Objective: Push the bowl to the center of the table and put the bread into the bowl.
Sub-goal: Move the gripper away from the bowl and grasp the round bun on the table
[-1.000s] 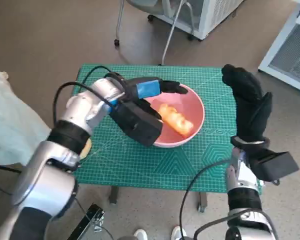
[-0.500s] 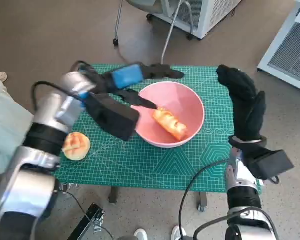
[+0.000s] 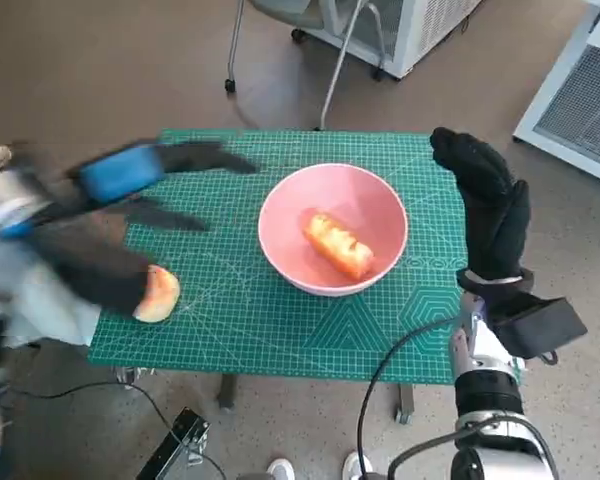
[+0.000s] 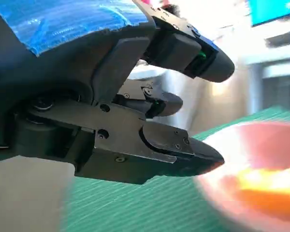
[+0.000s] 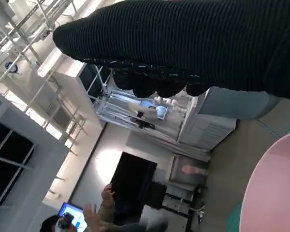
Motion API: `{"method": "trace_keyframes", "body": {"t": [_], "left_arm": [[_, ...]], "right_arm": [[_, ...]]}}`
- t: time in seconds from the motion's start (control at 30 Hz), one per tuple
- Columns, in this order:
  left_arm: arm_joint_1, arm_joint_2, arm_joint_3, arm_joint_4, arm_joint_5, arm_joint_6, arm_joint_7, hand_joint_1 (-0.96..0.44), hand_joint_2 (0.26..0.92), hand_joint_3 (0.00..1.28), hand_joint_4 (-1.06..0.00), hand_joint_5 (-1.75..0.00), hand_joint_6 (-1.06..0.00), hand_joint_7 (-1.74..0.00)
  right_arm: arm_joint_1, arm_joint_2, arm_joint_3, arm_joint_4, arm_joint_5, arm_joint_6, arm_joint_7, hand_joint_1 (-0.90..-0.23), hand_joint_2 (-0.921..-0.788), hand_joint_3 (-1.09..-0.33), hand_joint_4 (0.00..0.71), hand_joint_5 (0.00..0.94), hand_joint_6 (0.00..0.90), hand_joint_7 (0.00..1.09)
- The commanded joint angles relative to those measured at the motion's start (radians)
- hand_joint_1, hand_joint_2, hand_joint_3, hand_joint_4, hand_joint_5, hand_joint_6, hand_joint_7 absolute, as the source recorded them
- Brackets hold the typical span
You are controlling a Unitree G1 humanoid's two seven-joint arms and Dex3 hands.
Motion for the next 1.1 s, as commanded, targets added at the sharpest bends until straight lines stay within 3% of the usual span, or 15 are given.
{"method": "trace_keyframes", "body": {"t": [0.03, 0.43, 1.1], "left_arm": [[0.135, 0.097, 0.074, -0.086, -0.035, 0.053, -0.062, 0.06, 0.898, 0.00, -0.44, -0.04, -0.48, -0.25], [0.321, 0.153, 0.150, -0.119, -0.080, 0.084, -0.091, 0.07, 0.892, 0.00, -0.42, 0.00, -0.51, -0.09], [0.341, 0.108, 0.070, -0.040, -0.013, 0.150, -0.085, 0.08, 0.883, 0.00, -0.38, 0.00, -0.52, -0.03]], "right_arm": [[0.016, 0.012, 0.004, 0.002, 0.010, 0.011, 0.013, -0.553, -0.921, -0.813, 0.385, 0.001, 0.043, 0.78], [0.002, 0.026, -0.004, 0.023, 0.039, 0.023, 0.046, -0.547, -0.921, -0.818, 0.385, 0.001, 0.037, 0.80], [0.011, 0.014, -0.005, 0.007, 0.035, 0.034, 0.048, -0.550, -0.921, -0.813, 0.384, 0.001, 0.033, 0.81]]}}
